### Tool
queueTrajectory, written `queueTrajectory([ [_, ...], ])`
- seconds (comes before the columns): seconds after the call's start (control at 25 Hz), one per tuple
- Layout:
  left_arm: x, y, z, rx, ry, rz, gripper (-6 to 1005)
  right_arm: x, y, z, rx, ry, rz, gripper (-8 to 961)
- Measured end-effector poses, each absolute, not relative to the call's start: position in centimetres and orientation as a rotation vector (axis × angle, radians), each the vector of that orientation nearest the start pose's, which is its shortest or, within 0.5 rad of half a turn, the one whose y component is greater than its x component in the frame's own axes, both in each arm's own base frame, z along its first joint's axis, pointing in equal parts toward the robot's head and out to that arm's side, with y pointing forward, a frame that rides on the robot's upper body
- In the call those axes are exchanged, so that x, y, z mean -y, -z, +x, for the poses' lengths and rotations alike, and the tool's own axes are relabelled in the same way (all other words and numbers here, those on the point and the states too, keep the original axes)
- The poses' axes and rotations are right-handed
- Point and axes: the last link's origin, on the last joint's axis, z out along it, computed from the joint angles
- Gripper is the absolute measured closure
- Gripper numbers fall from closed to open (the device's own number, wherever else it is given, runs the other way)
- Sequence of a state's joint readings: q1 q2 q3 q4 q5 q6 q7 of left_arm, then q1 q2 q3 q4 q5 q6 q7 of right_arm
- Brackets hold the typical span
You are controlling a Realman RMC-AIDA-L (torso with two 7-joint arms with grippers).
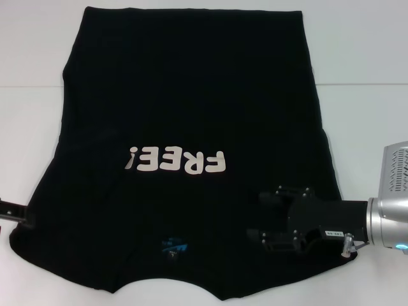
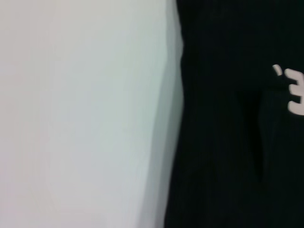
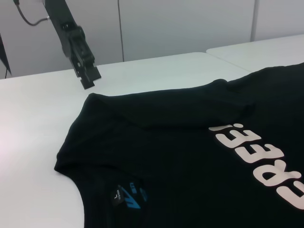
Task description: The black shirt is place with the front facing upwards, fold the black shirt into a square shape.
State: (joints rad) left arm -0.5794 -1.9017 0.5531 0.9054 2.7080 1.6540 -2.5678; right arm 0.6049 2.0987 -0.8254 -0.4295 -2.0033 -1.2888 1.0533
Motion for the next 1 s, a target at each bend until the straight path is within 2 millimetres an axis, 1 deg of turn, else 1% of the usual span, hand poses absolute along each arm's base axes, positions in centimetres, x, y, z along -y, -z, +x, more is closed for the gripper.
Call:
queueTrajectory([
  [0.2,-33.4,-10.6,-34.2,1.894,-0.141,-1.953,94,-33.3,6.5,26.6,-0.343,-0.457,-2.808,113],
  [0.52,-33.2,-9.8,-34.7,1.902,-0.123,-1.944,95,-33.2,6.5,26.7,-0.352,-0.464,-2.811,111],
  [0.72,-33.3,-9.3,-34.5,1.897,-0.114,-1.965,95,-33.0,6.6,26.7,-0.359,-0.467,-2.814,111],
  [1.0,-33.4,-9.2,-34.3,1.895,-0.101,-1.976,96,-33.0,6.7,26.7,-0.363,-0.470,-2.817,112],
])
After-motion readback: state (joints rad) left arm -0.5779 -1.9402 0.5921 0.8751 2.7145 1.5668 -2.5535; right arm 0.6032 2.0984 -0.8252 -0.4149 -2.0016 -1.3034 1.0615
